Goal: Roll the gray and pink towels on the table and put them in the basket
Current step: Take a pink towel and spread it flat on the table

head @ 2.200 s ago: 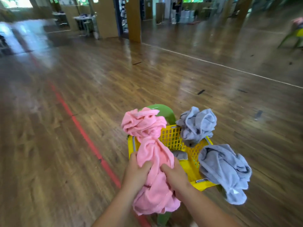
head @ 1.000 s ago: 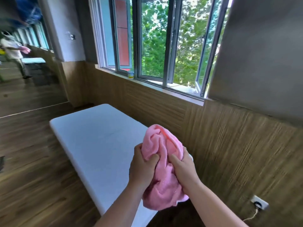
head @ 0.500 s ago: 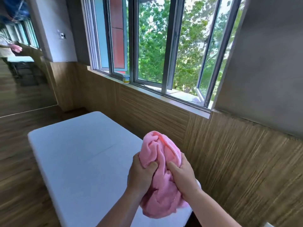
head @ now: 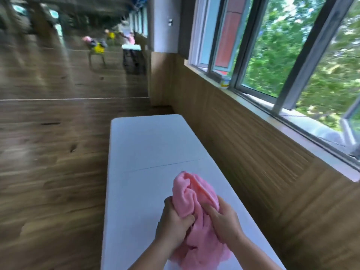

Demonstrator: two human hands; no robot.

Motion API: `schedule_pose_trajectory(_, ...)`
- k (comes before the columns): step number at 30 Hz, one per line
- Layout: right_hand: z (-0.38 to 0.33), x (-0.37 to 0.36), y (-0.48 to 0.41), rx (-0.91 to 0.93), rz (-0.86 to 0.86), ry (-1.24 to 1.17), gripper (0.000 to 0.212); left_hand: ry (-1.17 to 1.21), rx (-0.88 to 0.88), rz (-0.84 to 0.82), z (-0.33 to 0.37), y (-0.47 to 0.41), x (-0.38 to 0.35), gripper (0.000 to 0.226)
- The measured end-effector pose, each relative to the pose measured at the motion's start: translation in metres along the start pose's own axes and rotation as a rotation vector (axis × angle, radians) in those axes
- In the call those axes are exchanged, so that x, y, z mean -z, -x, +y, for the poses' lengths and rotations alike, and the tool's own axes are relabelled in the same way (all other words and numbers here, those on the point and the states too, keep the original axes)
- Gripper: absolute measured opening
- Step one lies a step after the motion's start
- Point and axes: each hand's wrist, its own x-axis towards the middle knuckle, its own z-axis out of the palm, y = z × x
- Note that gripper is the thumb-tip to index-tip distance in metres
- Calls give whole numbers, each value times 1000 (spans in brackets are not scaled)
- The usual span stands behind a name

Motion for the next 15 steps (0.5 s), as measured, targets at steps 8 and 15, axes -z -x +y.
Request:
schedule_pose_trajectory(8,85,71,-86,134,-300,546,44,-278,242,35,-37,0,-13,45)
schedule_pose_trajectory(15,72,119,-133,152,-605,338,34,-558,228,55,-11,15,7,28)
